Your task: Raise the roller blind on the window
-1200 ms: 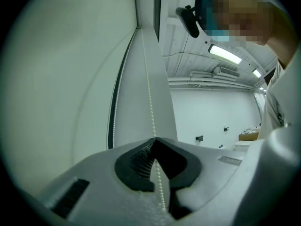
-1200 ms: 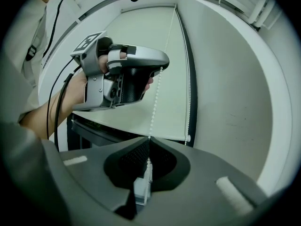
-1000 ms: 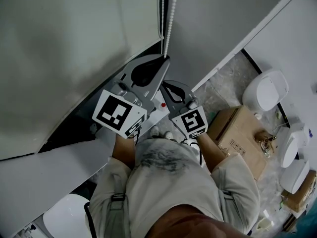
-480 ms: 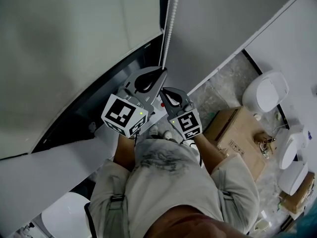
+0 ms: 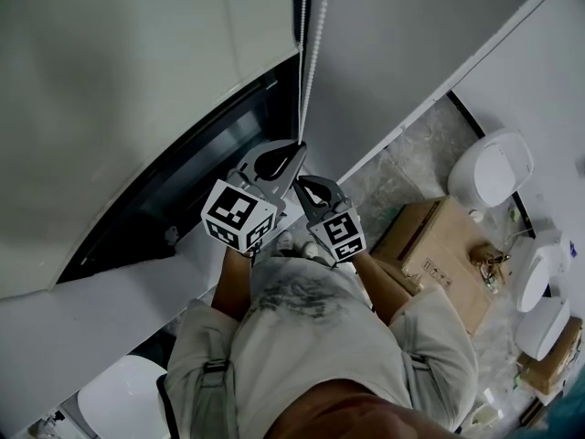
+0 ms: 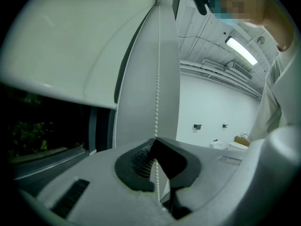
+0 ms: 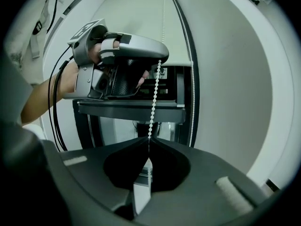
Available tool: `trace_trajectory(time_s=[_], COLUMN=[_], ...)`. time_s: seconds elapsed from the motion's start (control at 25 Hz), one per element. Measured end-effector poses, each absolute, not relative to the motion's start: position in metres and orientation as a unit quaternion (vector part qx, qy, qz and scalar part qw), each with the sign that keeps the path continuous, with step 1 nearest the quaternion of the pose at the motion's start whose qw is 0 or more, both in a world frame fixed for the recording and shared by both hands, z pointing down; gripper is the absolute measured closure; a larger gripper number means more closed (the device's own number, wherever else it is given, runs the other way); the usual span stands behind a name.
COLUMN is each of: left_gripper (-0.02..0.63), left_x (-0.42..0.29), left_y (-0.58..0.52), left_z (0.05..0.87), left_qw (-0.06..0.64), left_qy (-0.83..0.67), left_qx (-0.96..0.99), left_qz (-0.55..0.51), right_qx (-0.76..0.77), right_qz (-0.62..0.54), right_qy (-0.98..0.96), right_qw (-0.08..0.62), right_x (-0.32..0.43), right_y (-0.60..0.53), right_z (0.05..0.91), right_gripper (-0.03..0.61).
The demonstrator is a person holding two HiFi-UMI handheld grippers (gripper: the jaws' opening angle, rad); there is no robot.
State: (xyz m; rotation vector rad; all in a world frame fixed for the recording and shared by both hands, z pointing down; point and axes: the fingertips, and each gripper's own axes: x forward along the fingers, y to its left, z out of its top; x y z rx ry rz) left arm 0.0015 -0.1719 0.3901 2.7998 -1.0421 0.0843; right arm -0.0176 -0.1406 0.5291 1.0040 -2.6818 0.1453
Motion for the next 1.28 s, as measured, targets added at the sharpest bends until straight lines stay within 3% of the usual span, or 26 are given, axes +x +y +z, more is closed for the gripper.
trace_trajectory(time_s=[0.32, 0.72, 1.28], left_gripper=[0.603, 0.603, 0.603], left_x=[-0.001, -0.006, -0.011], left_y=[-0.162, -0.159, -0.16], left_z=[0.424, 0.422, 0.421], left_qw=[0.107, 0.098, 0.097], left_qy=[-0.345, -0.35, -0.355], left_qx=[0.932, 0.931, 0.929], left_qz=[0.038, 0.038, 0.037], right_qx=[0.341, 0.345, 0.345], right_qz=[0.075, 0.066, -0.011], right_qy=[-0.924, -0.925, -0.937], right_qw=[0.156, 0.146, 0.051], right_x=[-0.016, -0.01, 0.001], right_y=[-0.126, -0.119, -0.132], right_z=[0.561, 0.552, 0.425], right_gripper=[0.566, 0.56, 0.528])
